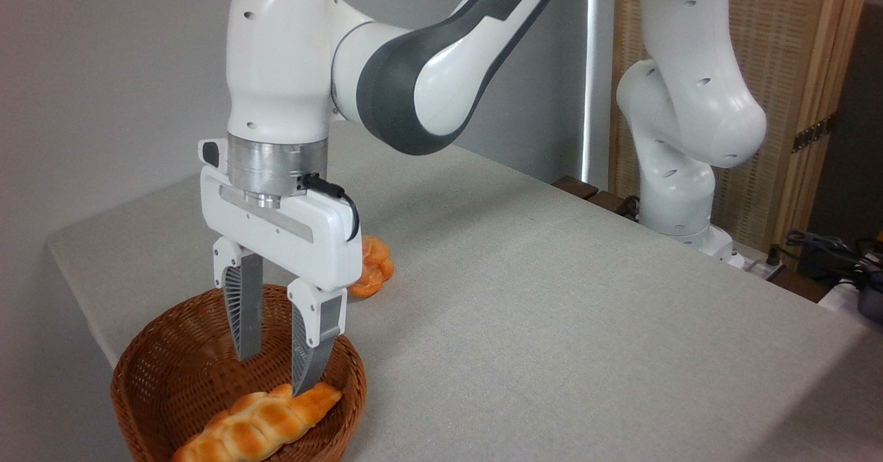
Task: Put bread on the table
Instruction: 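Move the open gripper over the woven basket above the bread roll, then lower the gripper onto the long bread roll and close on it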
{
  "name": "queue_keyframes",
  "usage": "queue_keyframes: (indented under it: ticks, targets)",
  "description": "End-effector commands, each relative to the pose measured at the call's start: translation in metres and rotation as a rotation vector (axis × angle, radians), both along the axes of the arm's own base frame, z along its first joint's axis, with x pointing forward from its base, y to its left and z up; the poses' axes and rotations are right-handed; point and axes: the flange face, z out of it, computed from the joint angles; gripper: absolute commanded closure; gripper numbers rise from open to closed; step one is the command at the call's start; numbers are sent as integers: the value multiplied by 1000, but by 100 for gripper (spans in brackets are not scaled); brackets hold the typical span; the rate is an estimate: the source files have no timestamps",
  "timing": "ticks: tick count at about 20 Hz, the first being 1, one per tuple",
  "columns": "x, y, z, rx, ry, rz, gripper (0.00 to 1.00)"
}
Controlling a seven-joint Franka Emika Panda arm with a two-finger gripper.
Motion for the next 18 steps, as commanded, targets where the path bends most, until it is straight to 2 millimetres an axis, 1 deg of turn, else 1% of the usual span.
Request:
queue_keyframes:
  ticks: [1, 4, 5, 7, 10, 13, 16, 18]
  targets:
    - [18, -2, -19, 22, -67, -3, 0]
    - [23, -4, -32, 31, -70, -9, 0]
    - [25, -4, -40, 36, -61, -10, 0]
    - [30, -6, -40, 38, -86, -12, 0]
    - [34, -7, -51, 39, -78, -10, 0]
    - [34, -11, -54, 41, -74, -18, 0]
    - [35, -20, -63, 46, -60, -33, 0]
    - [35, -23, -65, 47, -59, -39, 0]
